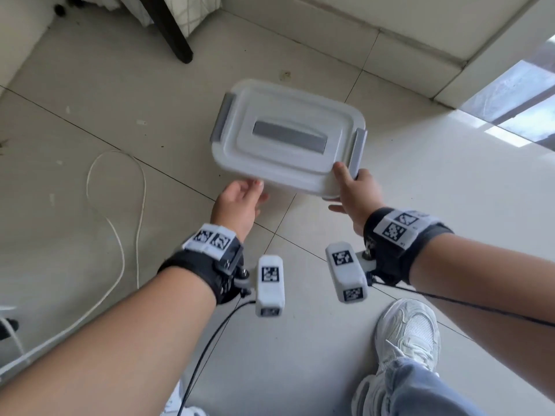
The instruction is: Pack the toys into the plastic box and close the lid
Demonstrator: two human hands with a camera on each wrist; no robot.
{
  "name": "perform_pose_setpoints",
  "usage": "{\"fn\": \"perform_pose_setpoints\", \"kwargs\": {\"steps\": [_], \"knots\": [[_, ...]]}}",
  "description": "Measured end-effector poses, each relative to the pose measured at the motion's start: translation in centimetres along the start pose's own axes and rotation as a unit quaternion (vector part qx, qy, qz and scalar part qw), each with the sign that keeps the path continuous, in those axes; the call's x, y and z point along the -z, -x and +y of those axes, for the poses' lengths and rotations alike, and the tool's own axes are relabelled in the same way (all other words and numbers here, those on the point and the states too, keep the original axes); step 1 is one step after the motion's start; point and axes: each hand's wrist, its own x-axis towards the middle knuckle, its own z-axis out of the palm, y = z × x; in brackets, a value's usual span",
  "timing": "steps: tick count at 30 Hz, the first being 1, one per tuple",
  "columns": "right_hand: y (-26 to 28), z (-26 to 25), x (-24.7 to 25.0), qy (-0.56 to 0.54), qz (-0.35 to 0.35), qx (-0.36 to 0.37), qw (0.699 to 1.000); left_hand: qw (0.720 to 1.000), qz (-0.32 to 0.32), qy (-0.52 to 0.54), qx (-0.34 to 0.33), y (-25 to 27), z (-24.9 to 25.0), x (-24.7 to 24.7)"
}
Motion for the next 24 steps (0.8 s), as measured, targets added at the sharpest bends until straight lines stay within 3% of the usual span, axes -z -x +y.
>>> {"fn": "perform_pose_setpoints", "kwargs": {"steps": [9, 21, 24], "knots": [[-5.4, -5.1, 0.1, 0.008, 0.013, -0.008, 1.0, 0.997, -0.072, -0.001, -0.017, -3.5, 6.4, -2.8], [-6.8, -4.8, 1.0, -0.04, 0.038, -0.011, 0.998, 0.995, -0.094, -0.014, -0.027, -3.6, 5.6, -2.8], [-6.6, -4.8, 0.8, -0.033, 0.078, -0.015, 0.996, 0.996, -0.081, -0.016, -0.039, -3.6, 5.6, -2.4]]}}
